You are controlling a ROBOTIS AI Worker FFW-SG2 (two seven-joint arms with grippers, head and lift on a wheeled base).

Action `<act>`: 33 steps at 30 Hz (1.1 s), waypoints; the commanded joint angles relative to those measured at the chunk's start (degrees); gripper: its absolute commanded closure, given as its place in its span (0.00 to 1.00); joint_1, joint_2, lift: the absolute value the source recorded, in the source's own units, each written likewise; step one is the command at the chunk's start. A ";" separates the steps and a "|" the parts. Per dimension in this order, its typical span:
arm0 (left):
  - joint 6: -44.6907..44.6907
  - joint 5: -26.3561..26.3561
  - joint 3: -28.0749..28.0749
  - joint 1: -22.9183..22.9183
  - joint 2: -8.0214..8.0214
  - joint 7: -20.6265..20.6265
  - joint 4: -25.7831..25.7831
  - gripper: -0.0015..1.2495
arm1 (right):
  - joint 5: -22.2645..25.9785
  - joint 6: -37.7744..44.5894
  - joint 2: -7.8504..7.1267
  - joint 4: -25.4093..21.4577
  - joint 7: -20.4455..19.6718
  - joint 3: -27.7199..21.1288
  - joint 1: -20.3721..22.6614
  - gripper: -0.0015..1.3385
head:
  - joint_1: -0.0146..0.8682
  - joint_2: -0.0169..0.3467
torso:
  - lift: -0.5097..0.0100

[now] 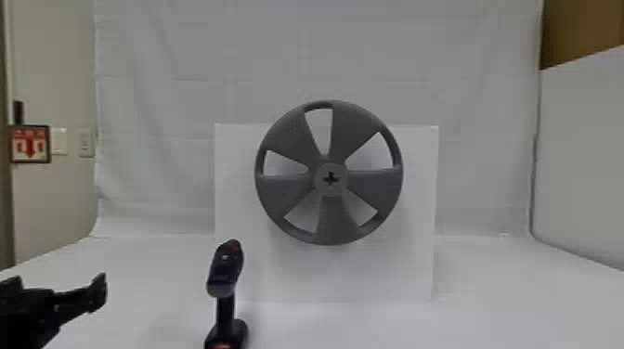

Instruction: Grasp the drill and bring into the middle of wheel

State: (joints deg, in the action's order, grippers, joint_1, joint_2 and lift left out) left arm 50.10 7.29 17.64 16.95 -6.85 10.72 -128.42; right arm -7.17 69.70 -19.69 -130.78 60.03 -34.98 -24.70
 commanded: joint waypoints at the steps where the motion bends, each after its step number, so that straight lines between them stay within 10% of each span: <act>1: 0.00 0.00 -0.06 0.01 0.00 0.00 0.01 0.03 | -0.04 0.00 0.00 0.00 0.00 0.00 0.00 0.13 | 0.08 0.13 | 0.21; 33: -0.18 -0.17 -0.24 0.01 0.00 -0.08 0.01 0.03 | -0.56 0.26 -0.26 0.00 0.00 0.62 0.00 0.13 | 0.08 0.13 | 0.21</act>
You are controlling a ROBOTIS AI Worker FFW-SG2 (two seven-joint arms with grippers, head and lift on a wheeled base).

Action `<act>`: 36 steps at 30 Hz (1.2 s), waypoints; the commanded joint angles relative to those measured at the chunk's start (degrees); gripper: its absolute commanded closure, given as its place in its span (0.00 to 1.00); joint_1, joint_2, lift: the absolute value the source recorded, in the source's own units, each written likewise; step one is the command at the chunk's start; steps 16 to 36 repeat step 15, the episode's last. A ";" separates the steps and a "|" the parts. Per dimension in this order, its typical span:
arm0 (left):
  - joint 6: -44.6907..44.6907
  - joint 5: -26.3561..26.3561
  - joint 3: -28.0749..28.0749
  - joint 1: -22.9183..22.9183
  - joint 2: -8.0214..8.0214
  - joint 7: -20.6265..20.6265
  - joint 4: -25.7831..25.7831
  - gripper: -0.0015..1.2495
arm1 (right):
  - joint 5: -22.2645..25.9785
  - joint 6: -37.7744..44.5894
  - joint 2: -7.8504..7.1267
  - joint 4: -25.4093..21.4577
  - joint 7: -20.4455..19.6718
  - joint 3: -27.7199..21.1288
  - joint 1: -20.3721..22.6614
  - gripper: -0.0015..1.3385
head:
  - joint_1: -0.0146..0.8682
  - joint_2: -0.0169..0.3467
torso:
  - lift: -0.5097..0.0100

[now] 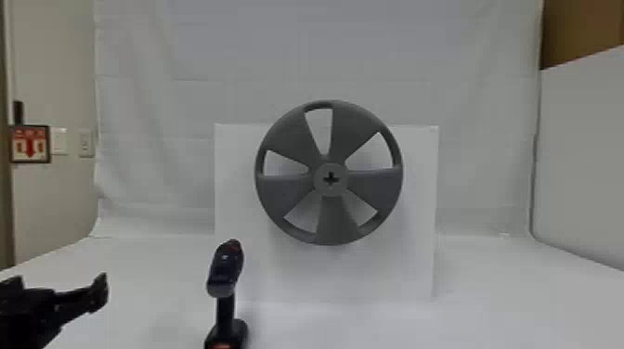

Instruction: Grasp the drill and bring into the middle of wheel

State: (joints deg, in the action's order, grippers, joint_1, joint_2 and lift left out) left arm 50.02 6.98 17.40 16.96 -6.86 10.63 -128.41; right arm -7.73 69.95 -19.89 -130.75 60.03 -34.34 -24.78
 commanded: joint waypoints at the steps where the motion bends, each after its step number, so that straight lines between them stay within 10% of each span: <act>1: -0.28 0.14 0.00 0.00 0.00 0.00 0.00 0.03 | -0.09 0.01 0.03 0.05 0.00 -0.03 0.09 0.13 | 0.08 0.13 | 0.21; 36: -1.33 -0.74 -0.79 0.18 0.00 -1.32 0.09 0.11 | -1.24 0.18 0.29 0.05 0.00 -0.11 0.17 0.13 | 0.08 0.13 | 0.21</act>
